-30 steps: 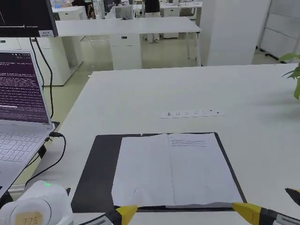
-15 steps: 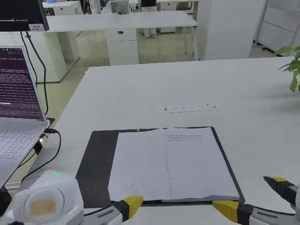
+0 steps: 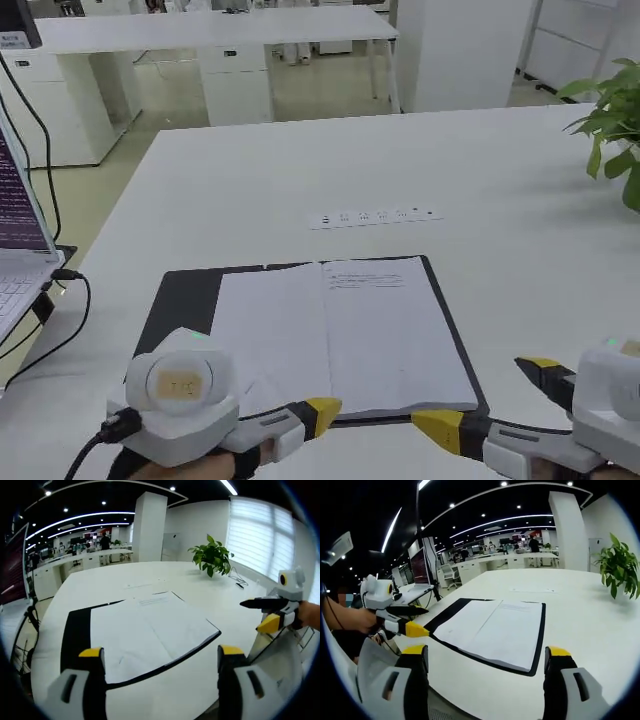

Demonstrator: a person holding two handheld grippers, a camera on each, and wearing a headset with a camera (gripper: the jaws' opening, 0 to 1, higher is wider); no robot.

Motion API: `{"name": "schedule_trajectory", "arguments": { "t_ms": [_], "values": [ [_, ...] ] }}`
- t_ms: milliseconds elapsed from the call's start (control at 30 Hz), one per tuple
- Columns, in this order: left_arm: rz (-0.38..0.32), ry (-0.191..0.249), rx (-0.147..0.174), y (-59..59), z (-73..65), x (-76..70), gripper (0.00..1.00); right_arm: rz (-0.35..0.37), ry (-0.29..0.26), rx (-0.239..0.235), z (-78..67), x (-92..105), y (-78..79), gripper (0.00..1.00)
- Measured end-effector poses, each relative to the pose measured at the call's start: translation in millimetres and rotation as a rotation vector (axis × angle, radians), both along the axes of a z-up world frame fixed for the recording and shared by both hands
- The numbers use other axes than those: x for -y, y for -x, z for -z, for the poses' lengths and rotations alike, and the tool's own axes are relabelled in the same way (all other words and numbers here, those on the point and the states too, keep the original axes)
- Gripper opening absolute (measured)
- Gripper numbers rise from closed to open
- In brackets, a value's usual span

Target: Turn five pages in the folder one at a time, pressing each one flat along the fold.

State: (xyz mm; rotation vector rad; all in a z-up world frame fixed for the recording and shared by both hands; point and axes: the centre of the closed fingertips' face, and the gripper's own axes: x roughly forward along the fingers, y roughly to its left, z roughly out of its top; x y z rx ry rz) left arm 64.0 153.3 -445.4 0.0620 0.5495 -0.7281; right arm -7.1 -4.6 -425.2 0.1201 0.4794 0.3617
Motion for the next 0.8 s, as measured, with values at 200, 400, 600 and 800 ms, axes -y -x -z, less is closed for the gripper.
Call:
{"name": "schedule_trajectory", "arguments": {
  "t_ms": [200, 400, 600, 800],
  "values": [
    [0.078, -0.025, -0.024, -3.8, 20.7, 45.7, 0.9, 0.014, -0.004, -0.006, 1.5, 12.4, 2.0, 0.95],
    [0.145, -0.041, -0.028, -6.8, 37.9, 89.5, 0.84, 0.037, -0.021, -0.007, 3.6, 22.5, 5.1, 0.95],
    [0.168, -0.027, -0.044, -10.9, 53.7, 119.0, 0.79, 0.052, -0.03, -0.02, 7.5, 28.0, 7.5, 0.94],
    [0.184, -0.035, -0.046, -13.7, 69.2, 139.2, 0.76, 0.07, -0.042, -0.026, 10.4, 32.5, 8.5, 0.93]
  ]
}}
